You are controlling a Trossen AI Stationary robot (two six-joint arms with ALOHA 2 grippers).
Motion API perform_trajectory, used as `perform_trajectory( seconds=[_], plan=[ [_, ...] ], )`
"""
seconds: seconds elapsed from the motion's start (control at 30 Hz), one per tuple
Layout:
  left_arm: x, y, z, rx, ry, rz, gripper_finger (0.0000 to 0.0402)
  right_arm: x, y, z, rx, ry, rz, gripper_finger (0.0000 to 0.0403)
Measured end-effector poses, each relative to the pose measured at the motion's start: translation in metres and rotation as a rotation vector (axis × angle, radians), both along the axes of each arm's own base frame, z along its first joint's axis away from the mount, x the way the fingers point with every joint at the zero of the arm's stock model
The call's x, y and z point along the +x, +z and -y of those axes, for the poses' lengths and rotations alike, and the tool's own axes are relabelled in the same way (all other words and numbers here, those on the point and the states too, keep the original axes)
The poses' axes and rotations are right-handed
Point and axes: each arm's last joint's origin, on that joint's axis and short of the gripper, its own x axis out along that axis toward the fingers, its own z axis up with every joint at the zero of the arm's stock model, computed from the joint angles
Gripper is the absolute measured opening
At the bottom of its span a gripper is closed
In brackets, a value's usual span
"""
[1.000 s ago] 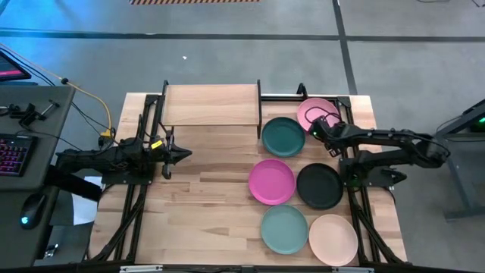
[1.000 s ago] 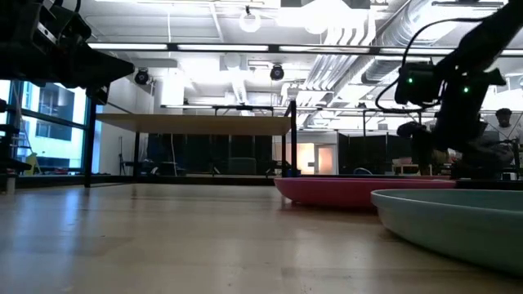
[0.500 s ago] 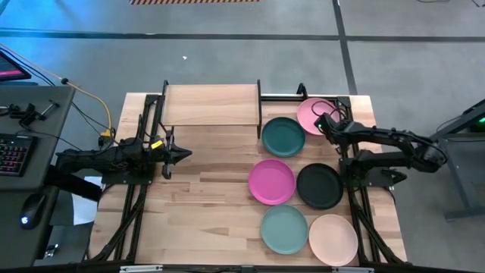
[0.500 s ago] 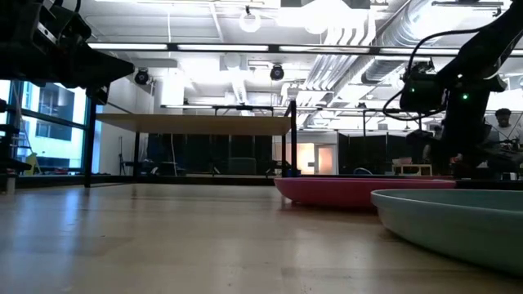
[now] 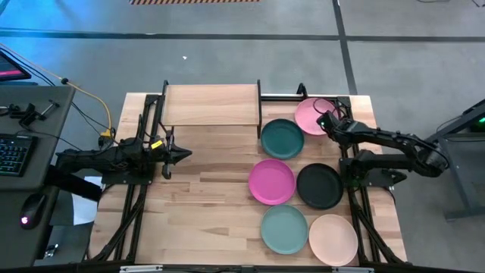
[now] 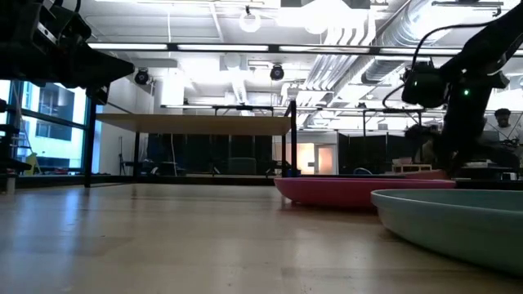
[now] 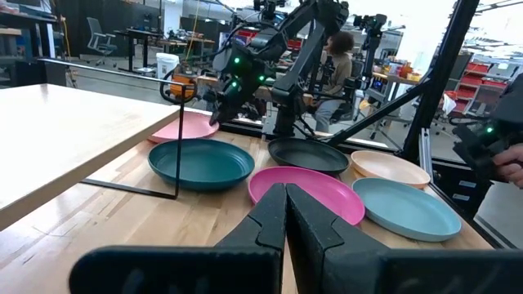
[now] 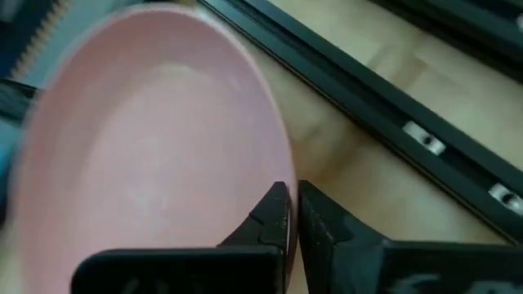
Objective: Place and stack plates onto a shelf
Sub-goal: Put the light pink plate on the shelf
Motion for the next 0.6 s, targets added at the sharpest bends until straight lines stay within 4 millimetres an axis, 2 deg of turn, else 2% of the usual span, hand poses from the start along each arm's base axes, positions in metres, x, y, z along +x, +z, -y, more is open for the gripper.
perform_trajectory(
  seconds=[0.33,0.5,0.6],
  plan=[
    [0.0,0.0,0.0,0.0,0.0,0.0,0.0,-0.004,0.057,0.0,-0.221,0.047,0.011,0.0],
    [0.0,0.0,0.0,0.0,0.0,0.0,0.0,0.0,0.094,0.004,-0.331,0.099,0.029,0.0],
    [0.0,0.0,0.0,0.0,0.0,0.0,0.0,0.009,0.121,0.009,-0.427,0.16,0.084,0.0]
  ],
)
